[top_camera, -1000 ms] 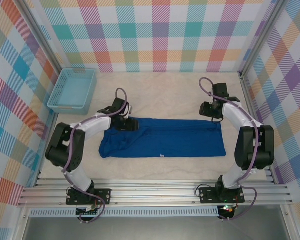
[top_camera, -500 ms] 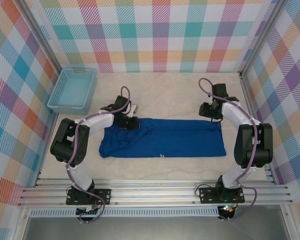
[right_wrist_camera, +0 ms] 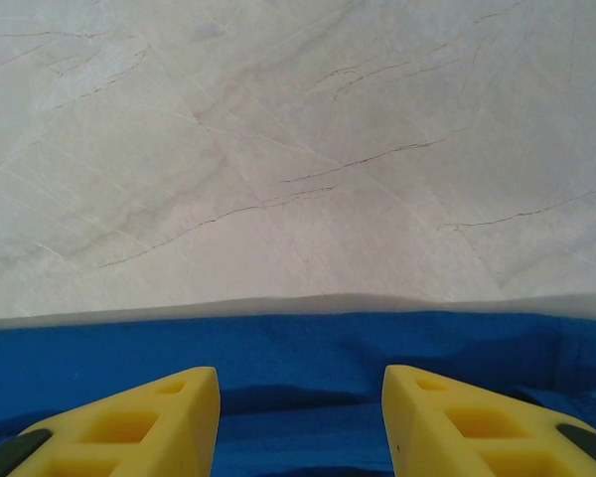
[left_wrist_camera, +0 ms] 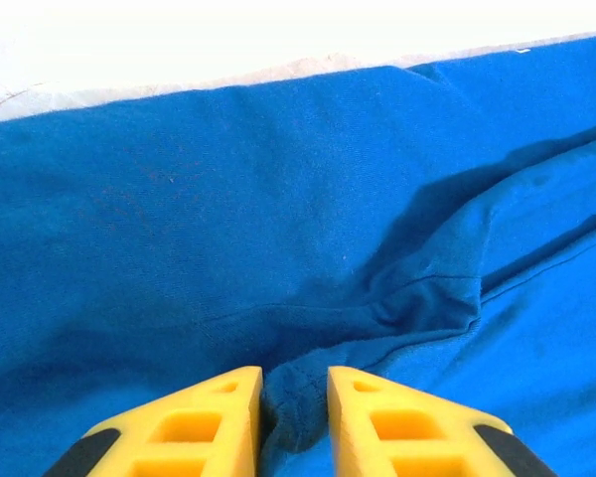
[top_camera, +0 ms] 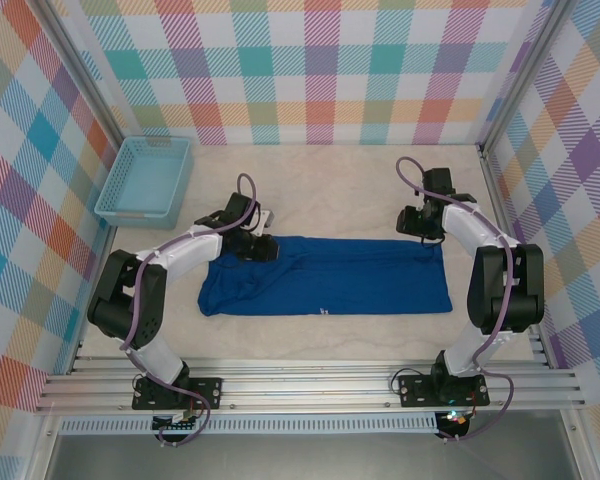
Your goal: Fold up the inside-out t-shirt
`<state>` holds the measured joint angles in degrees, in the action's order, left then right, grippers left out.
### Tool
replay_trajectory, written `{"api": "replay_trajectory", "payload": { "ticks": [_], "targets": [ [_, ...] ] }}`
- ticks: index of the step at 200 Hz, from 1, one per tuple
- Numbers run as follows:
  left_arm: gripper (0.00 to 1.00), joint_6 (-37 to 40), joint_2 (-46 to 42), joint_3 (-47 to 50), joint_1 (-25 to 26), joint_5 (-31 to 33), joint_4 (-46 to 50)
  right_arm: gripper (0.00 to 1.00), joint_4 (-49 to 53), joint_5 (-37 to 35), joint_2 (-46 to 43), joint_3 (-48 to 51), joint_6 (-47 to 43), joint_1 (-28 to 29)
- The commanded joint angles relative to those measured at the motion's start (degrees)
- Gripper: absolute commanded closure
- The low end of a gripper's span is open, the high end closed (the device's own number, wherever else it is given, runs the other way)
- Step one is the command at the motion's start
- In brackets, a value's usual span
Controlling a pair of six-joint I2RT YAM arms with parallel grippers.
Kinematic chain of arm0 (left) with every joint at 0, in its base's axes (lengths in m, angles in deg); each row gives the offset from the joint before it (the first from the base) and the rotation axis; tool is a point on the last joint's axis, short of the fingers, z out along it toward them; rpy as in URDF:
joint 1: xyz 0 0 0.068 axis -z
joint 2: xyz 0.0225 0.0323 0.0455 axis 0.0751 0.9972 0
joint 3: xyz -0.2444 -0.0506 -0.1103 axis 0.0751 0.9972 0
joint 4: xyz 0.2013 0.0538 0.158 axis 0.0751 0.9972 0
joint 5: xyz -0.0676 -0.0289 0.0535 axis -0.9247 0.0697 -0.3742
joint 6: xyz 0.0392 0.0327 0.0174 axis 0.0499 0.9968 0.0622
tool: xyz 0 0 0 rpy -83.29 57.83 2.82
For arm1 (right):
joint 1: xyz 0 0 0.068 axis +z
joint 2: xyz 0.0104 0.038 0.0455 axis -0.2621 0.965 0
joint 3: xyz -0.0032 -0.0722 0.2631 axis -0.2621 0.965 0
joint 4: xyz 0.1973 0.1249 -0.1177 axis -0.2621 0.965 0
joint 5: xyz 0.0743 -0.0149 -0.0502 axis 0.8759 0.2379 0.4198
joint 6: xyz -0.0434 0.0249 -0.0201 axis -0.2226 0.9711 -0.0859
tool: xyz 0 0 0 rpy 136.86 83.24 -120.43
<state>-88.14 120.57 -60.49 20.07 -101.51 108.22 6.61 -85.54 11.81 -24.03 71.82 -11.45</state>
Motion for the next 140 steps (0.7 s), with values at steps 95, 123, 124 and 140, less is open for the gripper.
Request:
{"api": "replay_trajectory", "payload": {
  "ticks": [95,123,124,140],
  "targets": [
    [1.00,-8.6,-7.5,6.9,12.8,-3.6,2.8,0.52,2.6,-1.1,-2.4,-3.0,-1.4,0.2],
    [0.99,-10.5,-7.1,8.1,19.0,-4.9,3.2,0.52,2.3,-0.8,-2.3,-2.5,-1.2,0.2],
    [0.98,-10.5,-7.0,8.0,19.1,-4.9,3.3,0.52,2.2,-0.9,-2.3,-2.5,-1.2,0.2],
    [0.85,-10.4,-6.7,7.2,20.5,-5.2,4.7,0.52,2.4,-0.9,-2.5,-2.2,-1.1,0.2]
  ]
}}
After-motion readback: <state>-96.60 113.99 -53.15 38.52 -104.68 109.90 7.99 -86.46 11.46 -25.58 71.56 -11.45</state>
